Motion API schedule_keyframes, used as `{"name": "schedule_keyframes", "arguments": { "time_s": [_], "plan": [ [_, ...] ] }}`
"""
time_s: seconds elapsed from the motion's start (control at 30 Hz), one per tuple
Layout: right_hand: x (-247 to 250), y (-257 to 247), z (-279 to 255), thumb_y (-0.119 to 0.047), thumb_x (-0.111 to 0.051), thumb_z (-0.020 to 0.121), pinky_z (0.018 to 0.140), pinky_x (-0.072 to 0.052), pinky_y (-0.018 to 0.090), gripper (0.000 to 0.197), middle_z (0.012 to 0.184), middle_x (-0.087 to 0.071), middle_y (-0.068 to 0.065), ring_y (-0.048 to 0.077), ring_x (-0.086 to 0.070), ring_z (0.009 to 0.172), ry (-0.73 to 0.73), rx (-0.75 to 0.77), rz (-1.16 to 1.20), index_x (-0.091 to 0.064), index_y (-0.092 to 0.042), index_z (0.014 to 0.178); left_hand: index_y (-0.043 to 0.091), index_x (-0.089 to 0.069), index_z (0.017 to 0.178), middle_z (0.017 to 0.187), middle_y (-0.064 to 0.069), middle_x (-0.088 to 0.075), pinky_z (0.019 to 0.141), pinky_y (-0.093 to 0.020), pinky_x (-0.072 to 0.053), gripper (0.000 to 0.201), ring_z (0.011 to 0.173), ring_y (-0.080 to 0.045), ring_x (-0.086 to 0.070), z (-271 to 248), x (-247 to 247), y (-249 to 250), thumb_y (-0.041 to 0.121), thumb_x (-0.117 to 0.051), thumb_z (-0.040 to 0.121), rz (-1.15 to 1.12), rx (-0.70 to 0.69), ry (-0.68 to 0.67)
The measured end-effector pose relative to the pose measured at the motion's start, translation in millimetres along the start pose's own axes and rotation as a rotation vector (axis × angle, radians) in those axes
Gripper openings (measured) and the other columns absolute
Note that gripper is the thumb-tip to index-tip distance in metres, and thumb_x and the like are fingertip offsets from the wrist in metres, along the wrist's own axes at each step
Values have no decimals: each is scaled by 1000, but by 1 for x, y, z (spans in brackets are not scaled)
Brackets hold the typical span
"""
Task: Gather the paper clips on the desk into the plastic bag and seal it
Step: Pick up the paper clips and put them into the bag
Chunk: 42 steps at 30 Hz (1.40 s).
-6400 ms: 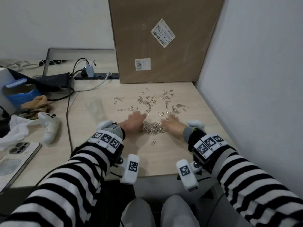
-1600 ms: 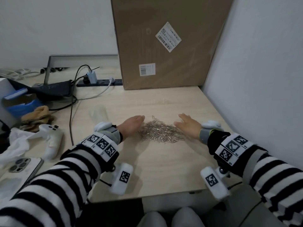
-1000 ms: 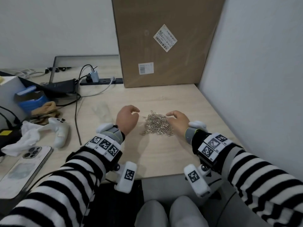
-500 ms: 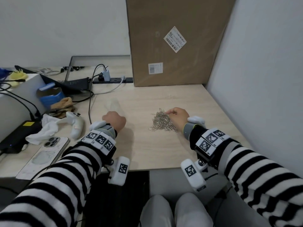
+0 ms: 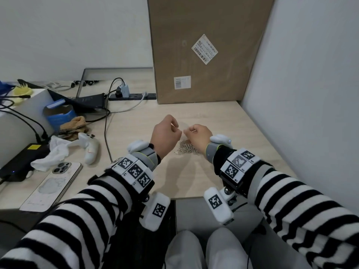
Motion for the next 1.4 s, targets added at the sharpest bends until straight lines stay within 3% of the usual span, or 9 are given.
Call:
{"name": "schedule_keyframes", "arguments": {
  "time_s": [0.17, 0.43, 0.57, 0.67, 0.77, 0.87, 1.13, 1.27, 1.4],
  "plan": [
    [16, 8, -1, -24, -51, 87, 56, -47, 23, 23, 71, -73, -2, 17, -72, 76, 26, -10, 8, -61, -19, 67, 17, -47, 89, 72, -11, -70, 68, -36, -51, 18, 74, -26, -66, -3, 16, 12, 7, -56, 78, -54, -42, 114],
    [25, 3, -2, -35, -55, 89, 56, -41, 25, 27, 66, -68, -9, 11, -62, 66, 19, 102, -15, -58, -22, 66, 9, -62, 80, 70, -4, -62, 64, -27, -45, 7, 67, -21, -55, 0, 13, 37, 10, -57, 84, 97, -225, 57],
    [36, 11, -2, -44, -58, 88, 60, -41, 27, 26, 79, -64, -4, 13, -55, 69, 62, 163, -192, -63, -19, 84, 8, -60, 86, 86, -9, -62, 63, -36, -42, 14, 78, -30, -56, 8, 21, 37, 14, -47, 87, 457, -270, 135],
    [34, 28, 8, -44, -58, 88, 83, -45, 32, 37, 116, -61, 5, 24, -59, 102, -47, 86, -543, -56, -20, 116, 8, -58, 91, 94, -10, -59, 61, -34, -37, 17, 82, -34, -56, 11, 19, 31, 17, -44, 90, 600, -262, 125],
    [25, 41, 16, -51, -60, 83, 98, -42, 42, 65, 136, -43, 11, 33, -48, 121, -187, -10, -835, -38, -22, 138, 5, -58, 92, 100, -13, -56, 64, -37, -42, 17, 84, -36, -57, 13, 8, 21, 16, -45, 91, 611, -227, 67],
    [14, 45, 19, -44, -66, 81, 103, -37, 44, 73, 142, -37, 17, 37, -42, 128, -264, -45, -828, -34, -18, 141, 5, -61, 92, 103, -12, -55, 66, -34, -41, 17, 85, -35, -57, 12, -6, 9, 15, -48, 89, 544, -153, 18],
    [2, 38, 34, -23, -64, 85, 93, -43, 36, 48, 133, -47, 18, 35, -51, 119, -272, 10, -834, -49, -11, 130, 9, -65, 91, 100, -11, -60, 70, -29, -38, 16, 91, -29, -57, 20, -24, -13, 15, -52, 84, 406, -35, -9],
    [8, 31, 38, -8, -48, 92, 69, -41, 23, 10, 131, -56, 19, 26, -54, 84, -278, -37, -771, -57, -9, 88, 10, -65, 89, 96, -9, -63, 68, -29, -36, 15, 90, -27, -58, 23, -28, -17, 16, -52, 84, 391, -9, -3],
    [27, 33, 41, -13, -57, 91, 89, -47, 27, 21, 120, -66, 10, 27, -62, 105, -125, -62, -583, -68, -8, 108, 11, -64, 87, 93, -7, -66, 66, -30, -39, 15, 87, -27, -58, 24, -28, -17, 16, -51, 83, 375, 9, 7]
  ]
}}
Point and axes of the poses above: each hand's wrist, its own z-axis towards the middle knuckle, its own x-axis out of the back of the hand, y = z × x, the point moved 7 cm from there along z, towards the middle knuckle
